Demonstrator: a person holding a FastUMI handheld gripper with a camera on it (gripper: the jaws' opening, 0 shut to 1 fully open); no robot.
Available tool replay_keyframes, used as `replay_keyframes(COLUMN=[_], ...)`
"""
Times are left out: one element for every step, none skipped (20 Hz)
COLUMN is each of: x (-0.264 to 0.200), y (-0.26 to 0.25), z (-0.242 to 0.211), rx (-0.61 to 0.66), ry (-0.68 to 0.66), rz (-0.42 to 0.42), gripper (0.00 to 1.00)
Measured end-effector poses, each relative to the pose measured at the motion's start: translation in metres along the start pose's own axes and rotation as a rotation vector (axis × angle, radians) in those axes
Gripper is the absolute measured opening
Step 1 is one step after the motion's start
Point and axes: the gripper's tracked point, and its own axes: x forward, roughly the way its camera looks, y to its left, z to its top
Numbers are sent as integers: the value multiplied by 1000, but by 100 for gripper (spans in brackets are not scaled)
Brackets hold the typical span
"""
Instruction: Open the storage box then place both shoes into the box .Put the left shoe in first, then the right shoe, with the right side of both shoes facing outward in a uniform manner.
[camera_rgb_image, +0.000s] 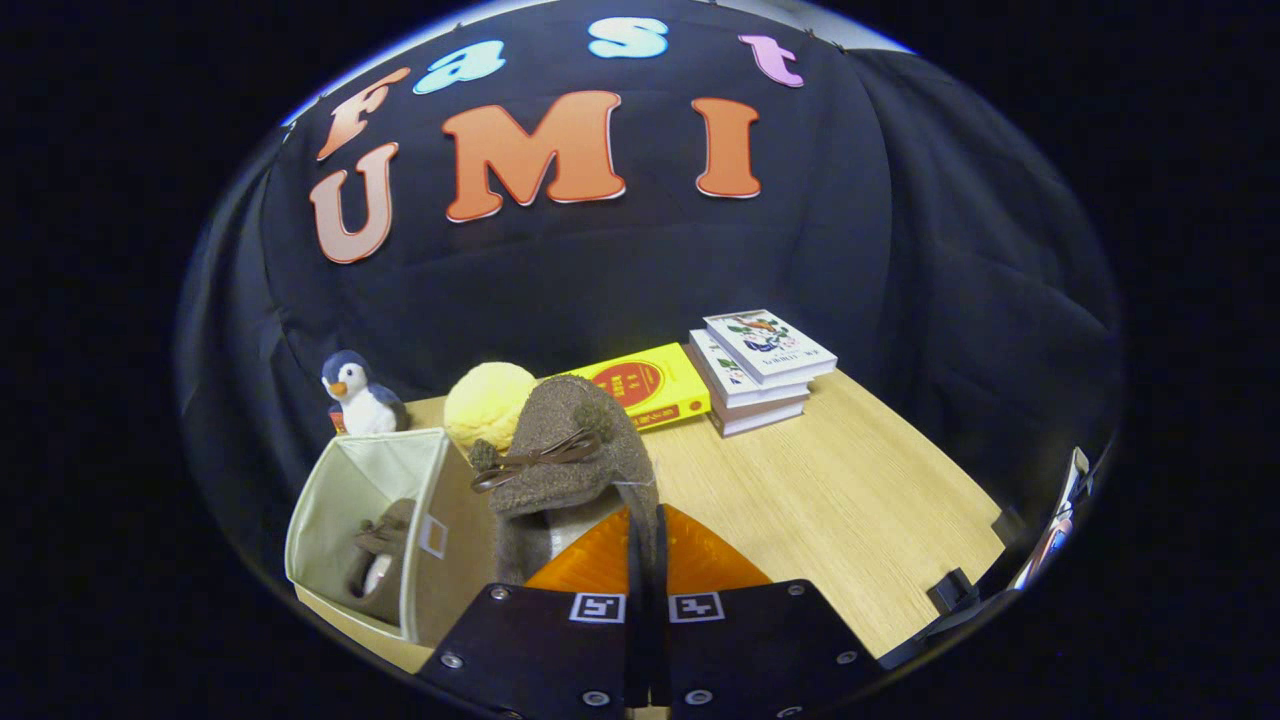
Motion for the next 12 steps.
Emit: replay_keyframes(x=[-4, -7, -11, -13, -15, -15, -15, -14, -12, -11, -10, -7], y=[16, 32, 46, 59, 72, 85, 99, 111, 123, 132, 140, 148], z=[2, 3, 3, 3, 1, -2, -6, -11, -15, -20, -23, -20], rx=[7, 16, 24, 32, 38, 44, 53, 56, 52, 44, 31, 16], ry=[-1, 2, 4, 4, 6, 12, 21, 29, 34, 42, 45, 21], rz=[11, 23, 32, 38, 45, 53, 63, 73, 81, 86, 90, 92], gripper=[1, 2, 2, 2, 2, 1, 2, 2, 2, 2, 2, 3])
